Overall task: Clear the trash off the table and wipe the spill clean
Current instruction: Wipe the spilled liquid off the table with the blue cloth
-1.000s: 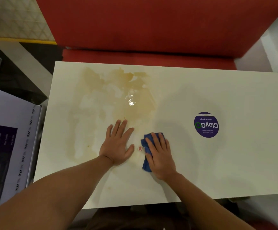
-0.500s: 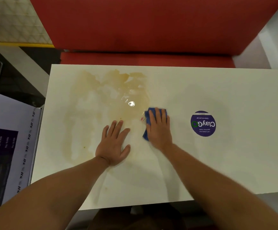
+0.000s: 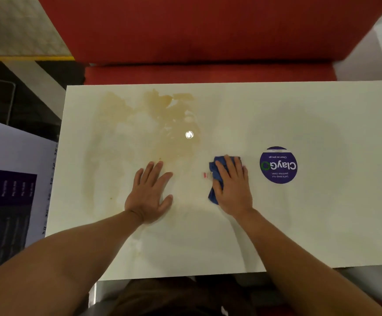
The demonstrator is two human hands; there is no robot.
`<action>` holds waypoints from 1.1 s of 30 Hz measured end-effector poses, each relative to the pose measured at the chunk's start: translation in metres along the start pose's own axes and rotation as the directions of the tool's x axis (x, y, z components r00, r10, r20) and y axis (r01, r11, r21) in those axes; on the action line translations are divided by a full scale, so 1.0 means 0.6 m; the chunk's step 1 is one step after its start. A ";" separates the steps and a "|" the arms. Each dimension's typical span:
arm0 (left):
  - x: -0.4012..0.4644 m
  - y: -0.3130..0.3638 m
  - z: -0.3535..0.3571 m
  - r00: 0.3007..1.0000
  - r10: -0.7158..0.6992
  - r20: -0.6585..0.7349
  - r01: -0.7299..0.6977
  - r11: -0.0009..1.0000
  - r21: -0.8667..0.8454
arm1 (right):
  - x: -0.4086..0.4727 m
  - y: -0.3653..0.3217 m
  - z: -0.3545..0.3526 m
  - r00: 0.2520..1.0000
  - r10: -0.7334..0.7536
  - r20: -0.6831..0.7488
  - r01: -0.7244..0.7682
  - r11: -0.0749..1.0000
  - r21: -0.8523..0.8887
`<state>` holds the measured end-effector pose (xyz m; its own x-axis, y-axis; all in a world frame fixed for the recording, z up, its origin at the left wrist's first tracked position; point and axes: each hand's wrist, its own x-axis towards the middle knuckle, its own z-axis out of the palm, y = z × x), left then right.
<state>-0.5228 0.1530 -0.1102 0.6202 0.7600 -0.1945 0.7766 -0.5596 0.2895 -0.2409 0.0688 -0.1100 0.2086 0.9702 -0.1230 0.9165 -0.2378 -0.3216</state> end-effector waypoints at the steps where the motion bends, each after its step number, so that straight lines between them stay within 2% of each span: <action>1: 0.000 -0.001 -0.001 1.000 0.001 0.003 -0.001 1.000 -0.003 | 0.022 0.004 -0.004 0.999 0.033 -0.005 -0.033 0.999 -0.019; 4: -0.001 -0.002 0.000 1.000 0.018 -0.012 -0.018 1.000 -0.018 | 0.039 -0.009 0.003 0.992 0.122 -0.040 -0.125 0.990 -0.067; 7: -0.001 -0.005 0.004 0.999 0.032 -0.032 -0.033 0.999 -0.030 | -0.009 -0.060 0.024 0.981 0.177 -0.081 -0.183 0.980 -0.074; 14: -0.003 -0.018 0.000 0.996 0.093 0.015 -0.093 0.995 -0.036 | -0.233 -0.228 0.114 0.991 0.118 -0.061 -0.117 0.993 0.017; 18: -0.011 -0.033 -0.030 0.979 0.177 0.102 -0.162 0.977 -0.139 | -0.245 -0.227 0.105 1.000 0.022 -0.006 -0.023 0.999 -0.040; 20: -0.027 -0.061 -0.048 0.964 0.245 0.100 -0.229 0.962 -0.151 | -0.220 -0.197 0.090 1.000 0.019 0.010 -0.018 0.997 -0.071; 22: -0.053 -0.103 -0.058 0.965 0.258 0.050 -0.253 0.963 -0.087 | -0.179 -0.165 0.075 0.984 0.176 -0.043 -0.179 0.980 -0.083; 25: -0.088 -0.152 -0.057 0.968 0.252 0.010 -0.252 0.967 -0.037 | -0.121 -0.154 0.059 0.838 0.525 -0.147 -0.532 0.847 -0.010; 27: -0.104 -0.160 -0.046 0.959 0.281 0.033 -0.280 0.960 -0.021 | -0.114 -0.182 0.063 0.784 0.597 -0.170 -0.606 0.795 -0.003; 30: -0.116 -0.158 -0.026 0.955 0.292 0.061 -0.292 0.956 -0.011 | -0.167 -0.251 0.097 0.850 0.484 -0.206 -0.504 0.862 -0.058; 33: -0.115 -0.162 -0.018 0.956 0.289 0.053 -0.289 0.957 -0.001 | -0.251 -0.326 0.138 0.942 0.323 -0.086 -0.328 0.943 -0.050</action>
<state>-0.6424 0.1586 -0.1146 0.8231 0.5472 -0.1522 0.5638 -0.7550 0.3347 -0.4799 -0.0346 -0.1063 0.5222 0.8414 -0.1391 0.8132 -0.5404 -0.2159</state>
